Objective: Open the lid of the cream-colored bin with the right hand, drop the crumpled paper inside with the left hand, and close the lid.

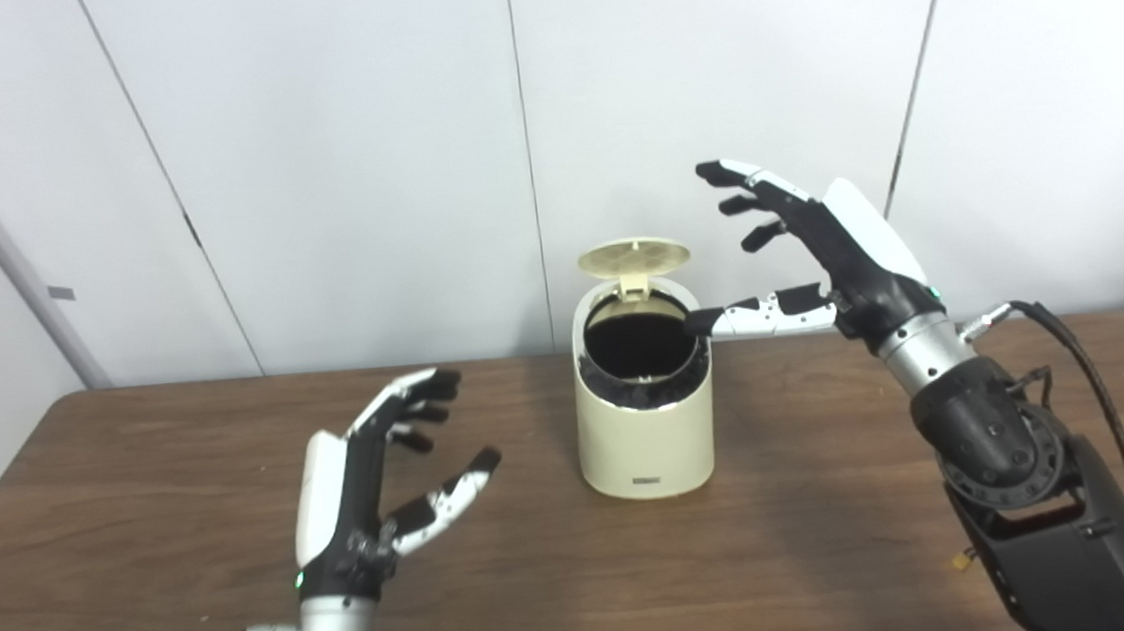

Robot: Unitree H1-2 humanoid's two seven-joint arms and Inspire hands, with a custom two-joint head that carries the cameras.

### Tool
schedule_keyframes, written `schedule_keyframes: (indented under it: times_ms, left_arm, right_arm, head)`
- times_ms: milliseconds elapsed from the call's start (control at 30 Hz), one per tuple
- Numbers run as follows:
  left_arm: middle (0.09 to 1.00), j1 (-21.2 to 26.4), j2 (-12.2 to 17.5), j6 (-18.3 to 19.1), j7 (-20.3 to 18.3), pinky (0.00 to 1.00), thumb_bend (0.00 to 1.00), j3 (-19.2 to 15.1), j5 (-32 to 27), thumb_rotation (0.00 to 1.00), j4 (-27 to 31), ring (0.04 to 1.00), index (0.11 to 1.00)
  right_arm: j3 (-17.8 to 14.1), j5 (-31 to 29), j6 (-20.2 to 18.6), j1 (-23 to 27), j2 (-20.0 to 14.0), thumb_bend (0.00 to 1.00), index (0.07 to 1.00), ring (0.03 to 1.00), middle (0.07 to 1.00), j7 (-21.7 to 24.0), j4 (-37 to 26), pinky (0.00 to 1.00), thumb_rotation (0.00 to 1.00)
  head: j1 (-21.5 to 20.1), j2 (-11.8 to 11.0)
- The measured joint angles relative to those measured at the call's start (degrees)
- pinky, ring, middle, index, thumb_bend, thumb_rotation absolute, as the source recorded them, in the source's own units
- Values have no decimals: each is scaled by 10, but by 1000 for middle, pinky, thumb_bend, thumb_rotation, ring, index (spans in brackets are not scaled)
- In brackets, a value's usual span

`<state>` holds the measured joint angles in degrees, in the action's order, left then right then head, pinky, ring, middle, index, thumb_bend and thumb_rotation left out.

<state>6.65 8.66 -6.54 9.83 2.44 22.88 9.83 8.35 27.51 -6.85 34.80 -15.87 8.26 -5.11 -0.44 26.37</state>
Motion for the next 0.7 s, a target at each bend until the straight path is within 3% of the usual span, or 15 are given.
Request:
schedule_keyframes:
  times_ms: [167,400,567,700]
  left_arm:
    - [710,-23,8,9,-18,543,635,-8,-7,152,-5,651,738]
    - [705,-55,10,14,-44,549,664,-3,-7,44,-60,644,728]
    - [684,-54,13,8,-48,531,675,2,-9,0,-73,626,713]
    - [680,-53,13,7,-47,543,685,5,-7,0,-79,628,701]
  right_arm:
    - [2,2,0,6,0,731,858,834,892,8,3,616,397]
    - [3,0,-4,19,0,714,867,820,897,24,4,617,371]
    - [10,12,-4,34,0,720,868,808,890,26,9,604,421]
    - [13,20,-7,36,0,704,870,853,903,31,9,655,441]
  head:
    - [2,-2]
    - [4,-5]
    - [3,-6]
    - [4,-6]
